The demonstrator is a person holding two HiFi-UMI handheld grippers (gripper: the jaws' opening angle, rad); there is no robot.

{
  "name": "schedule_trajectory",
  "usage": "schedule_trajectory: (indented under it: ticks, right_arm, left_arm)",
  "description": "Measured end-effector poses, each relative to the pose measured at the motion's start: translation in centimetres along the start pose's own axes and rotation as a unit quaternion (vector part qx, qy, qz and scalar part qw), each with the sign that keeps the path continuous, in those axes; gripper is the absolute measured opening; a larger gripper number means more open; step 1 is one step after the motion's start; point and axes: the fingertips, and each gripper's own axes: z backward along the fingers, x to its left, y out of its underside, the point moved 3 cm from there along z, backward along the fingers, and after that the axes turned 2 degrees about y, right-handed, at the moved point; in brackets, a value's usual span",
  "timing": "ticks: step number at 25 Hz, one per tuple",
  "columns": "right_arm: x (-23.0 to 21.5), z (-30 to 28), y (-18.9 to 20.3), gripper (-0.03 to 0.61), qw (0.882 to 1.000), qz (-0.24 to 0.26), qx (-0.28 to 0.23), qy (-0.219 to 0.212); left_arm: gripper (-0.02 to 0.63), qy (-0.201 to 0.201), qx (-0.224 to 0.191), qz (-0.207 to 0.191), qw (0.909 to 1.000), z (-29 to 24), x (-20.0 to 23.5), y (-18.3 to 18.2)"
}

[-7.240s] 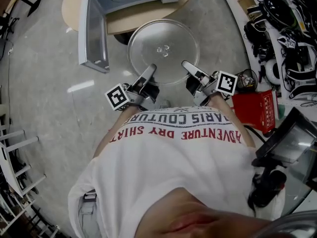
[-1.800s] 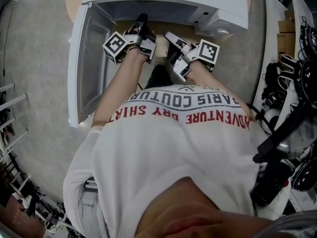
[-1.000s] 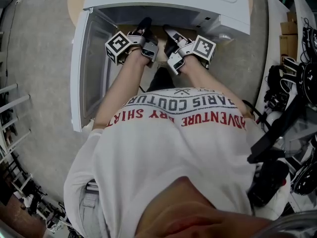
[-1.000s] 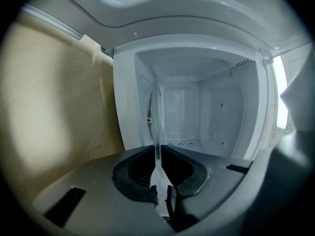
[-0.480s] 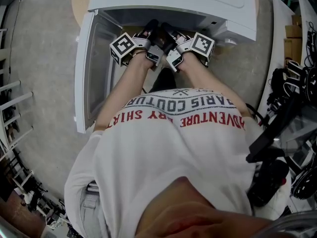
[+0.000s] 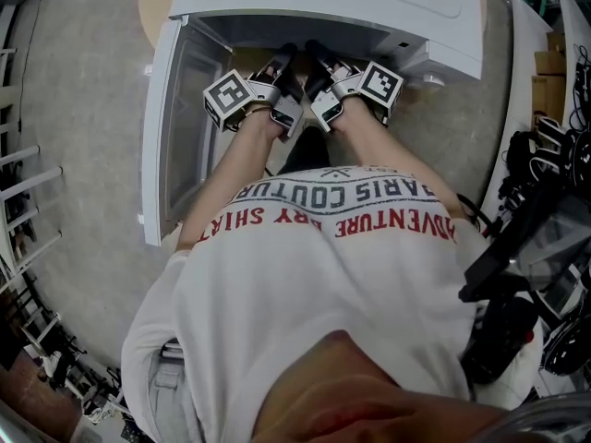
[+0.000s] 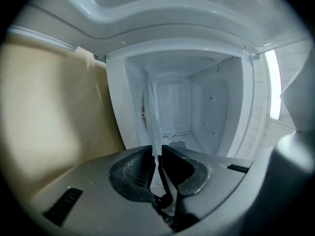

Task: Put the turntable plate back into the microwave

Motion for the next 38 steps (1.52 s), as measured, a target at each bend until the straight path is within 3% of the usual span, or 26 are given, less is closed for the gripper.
schedule_trajectory:
  ticks: [4, 5, 12, 24, 27, 30, 32, 34, 36, 38]
  right_arm:
    - [0.0, 0.0, 0.0, 0.031, 1.0, 0.0, -0.001, 0.005]
    - [0.0, -0.1, 0.0, 0.031, 1.0, -0.001, 0.0, 0.005]
    - [-0.2, 0.6, 0.2, 0.031, 1.0, 0.004, 0.007, 0.012]
    - [1.4, 3.9, 1.3, 0.031, 0.999, 0.025, 0.024, 0.0]
    - [3.0, 5.8, 2.5, 0.031, 0.998, 0.055, 0.041, -0.012]
    - [4.9, 8.9, 4.1, 0.031, 0.99, 0.125, 0.07, -0.021]
    - [6.2, 11.3, 5.7, 0.031, 0.967, 0.226, 0.121, -0.013]
    - [7.5, 14.1, 7.7, 0.031, 0.915, 0.359, 0.184, 0.011]
    - [9.4, 17.0, 9.3, 0.031, 0.848, 0.482, 0.22, 0.03]
    - [11.9, 19.9, 11.0, 0.031, 0.789, 0.568, 0.232, 0.039]
  left_arm:
    - [0.041, 0.001, -0.019, 0.001, 0.9998, 0.3, 0.2, -0.4]
    - [0.0, -0.003, -0.022, 0.002, 0.9998, 0.3, 0.4, -0.5]
    - [-0.002, -0.011, -0.026, 0.016, 0.9995, 0.1, 1.2, -0.6]
    - [-0.002, 0.019, -0.037, 0.029, 0.9987, 1.1, 0.6, 0.3]
    - [-0.002, 0.032, -0.02, 0.004, 0.9993, 2.3, -1.0, 2.1]
    - [-0.002, 0.046, 0.01, -0.072, 0.9962, 4.4, -4.0, 5.3]
    - [-0.002, 0.051, 0.034, -0.153, 0.9864, 6.5, -6.4, 7.8]
    - [-0.002, 0.046, 0.059, -0.247, 0.966, 9.4, -9.0, 10.3]
    - [-0.002, 0.034, 0.083, -0.358, 0.9295, 12.3, -11.6, 12.6]
    - [-0.002, 0.012, 0.107, -0.466, 0.8782, 15.1, -14.0, 14.9]
